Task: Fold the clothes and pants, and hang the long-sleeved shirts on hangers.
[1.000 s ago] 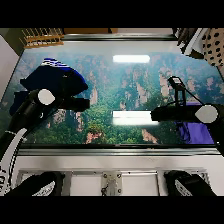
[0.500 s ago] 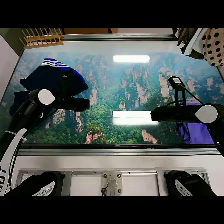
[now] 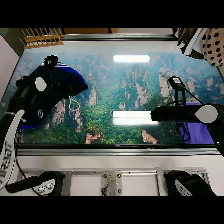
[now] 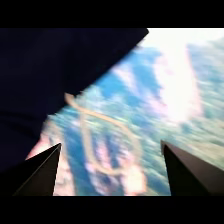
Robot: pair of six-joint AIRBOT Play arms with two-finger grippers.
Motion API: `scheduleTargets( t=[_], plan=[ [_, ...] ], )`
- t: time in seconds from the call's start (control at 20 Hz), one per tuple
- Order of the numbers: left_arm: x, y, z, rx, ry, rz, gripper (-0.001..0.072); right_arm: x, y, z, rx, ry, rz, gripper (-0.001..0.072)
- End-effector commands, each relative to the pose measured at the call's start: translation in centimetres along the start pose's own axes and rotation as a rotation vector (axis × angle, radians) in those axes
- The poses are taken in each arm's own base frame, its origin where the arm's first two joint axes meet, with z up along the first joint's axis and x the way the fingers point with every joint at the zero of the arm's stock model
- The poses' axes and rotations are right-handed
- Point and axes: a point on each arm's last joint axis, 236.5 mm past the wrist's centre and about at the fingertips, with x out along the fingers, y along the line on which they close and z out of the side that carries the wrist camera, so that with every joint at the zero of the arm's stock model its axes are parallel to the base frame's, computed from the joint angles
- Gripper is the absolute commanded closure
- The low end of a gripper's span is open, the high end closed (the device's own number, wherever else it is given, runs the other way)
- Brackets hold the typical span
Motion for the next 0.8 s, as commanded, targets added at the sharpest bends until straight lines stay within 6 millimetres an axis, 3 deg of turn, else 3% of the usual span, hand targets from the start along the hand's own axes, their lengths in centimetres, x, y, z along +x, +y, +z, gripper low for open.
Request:
scheduleTargets(
  t=[0.0,0.2,0.4,0.45,0.55,0.6,0.75],
  plan=[
    [5.1,6.8,0.5,0.033,0.06,0.155,0.0002,0.0,0.0,0.0,0.0,0.001,0.001,0.0679],
    [9.9,8.3,-1.1,0.032,0.16,0.169,0.0001,0.0,0.0,0.0,0.0,0.001,0.001,0.0679],
    [12.0,8.0,-3.9,0.023,0.269,0.157,0.0028,0.0,0.0,0.0,0.0,0.001,0.001,0.0679],
    [12.0,8.0,-4.1,0.003,0.279,0.161,0.0184,0.0,0.0,0.0,0.0,0.001,0.001,0.0679],
    [11.2,8.0,-4.1,-0.03,0.286,0.167,0.0614,0.0,0.0,0.0,0.0,0.001,0.001,0.0679],
    [10.3,7.9,-3.8,-0.037,0.284,0.164,0.0701,0.0,0.0,0.0,0.0,0.001,0.001,0.0679],
    [5.8,4.8,-2.1,-0.068,0.255,0.093,0.0701,0.0,0.0,0.0,0.001,0.001,0.001,0.0679]
  ],
)
